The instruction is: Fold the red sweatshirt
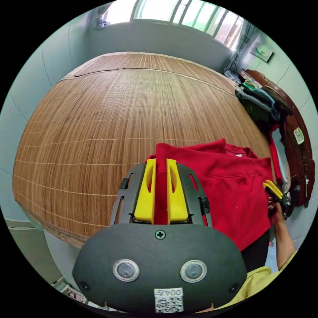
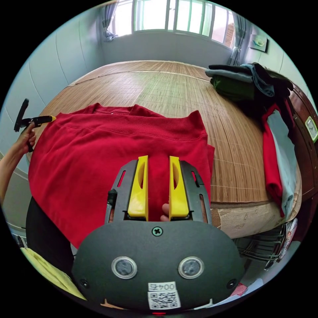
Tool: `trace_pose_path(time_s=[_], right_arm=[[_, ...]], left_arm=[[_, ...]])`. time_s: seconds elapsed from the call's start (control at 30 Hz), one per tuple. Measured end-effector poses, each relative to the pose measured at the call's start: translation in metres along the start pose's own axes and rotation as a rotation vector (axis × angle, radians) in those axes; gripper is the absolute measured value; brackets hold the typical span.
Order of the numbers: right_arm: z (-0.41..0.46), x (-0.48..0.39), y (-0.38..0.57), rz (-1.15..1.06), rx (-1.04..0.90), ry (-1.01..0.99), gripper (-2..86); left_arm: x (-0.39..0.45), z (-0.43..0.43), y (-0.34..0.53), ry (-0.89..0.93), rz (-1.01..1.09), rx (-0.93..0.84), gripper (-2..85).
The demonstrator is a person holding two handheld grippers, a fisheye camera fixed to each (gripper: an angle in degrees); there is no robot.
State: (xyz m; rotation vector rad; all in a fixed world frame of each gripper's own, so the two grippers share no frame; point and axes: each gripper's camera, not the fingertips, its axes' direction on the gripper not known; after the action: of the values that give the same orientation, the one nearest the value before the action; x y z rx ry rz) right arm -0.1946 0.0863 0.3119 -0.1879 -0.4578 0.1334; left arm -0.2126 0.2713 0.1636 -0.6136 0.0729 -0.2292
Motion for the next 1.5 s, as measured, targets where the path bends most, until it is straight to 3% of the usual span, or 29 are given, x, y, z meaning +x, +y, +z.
trace_pose_path(time_s=[0.23,0.4,0.63,0.8,0.93,1.2,1.33,1.5], right_arm=[[0.004,0.007,-0.006,0.005,0.002,-0.021,10.1],[0.008,0.017,-0.01,0.01,0.001,-0.035,10.1],[0.013,0.039,-0.016,0.013,0.011,-0.039,10.0],[0.017,0.065,-0.021,0.032,0.005,-0.073,9.9],[-0.006,0.122,-0.02,0.093,0.054,-0.312,9.9],[-0.044,0.274,0.072,0.316,0.084,-0.641,13.6],[-0.019,0.331,0.142,0.487,0.042,-0.759,16.4],[0.029,0.355,0.176,0.621,0.002,-0.902,18.2]], left_arm=[[0.004,0.021,0.0,-0.073,0.049,0.007,3.1],[-0.015,0.005,-0.006,0.044,-0.029,-0.005,2.8],[0.038,-0.07,0.061,0.042,0.022,0.185,2.7],[0.08,-0.011,0.091,-0.026,0.099,0.007,3.2],[0.065,-0.024,0.08,0.085,-0.006,-0.004,4.4],[0.127,-0.066,0.11,0.238,0.163,0.047,6.8],[0.199,-0.082,0.144,0.389,0.326,0.086,7.5],[0.299,-0.078,0.167,0.425,0.544,0.047,9.1]])
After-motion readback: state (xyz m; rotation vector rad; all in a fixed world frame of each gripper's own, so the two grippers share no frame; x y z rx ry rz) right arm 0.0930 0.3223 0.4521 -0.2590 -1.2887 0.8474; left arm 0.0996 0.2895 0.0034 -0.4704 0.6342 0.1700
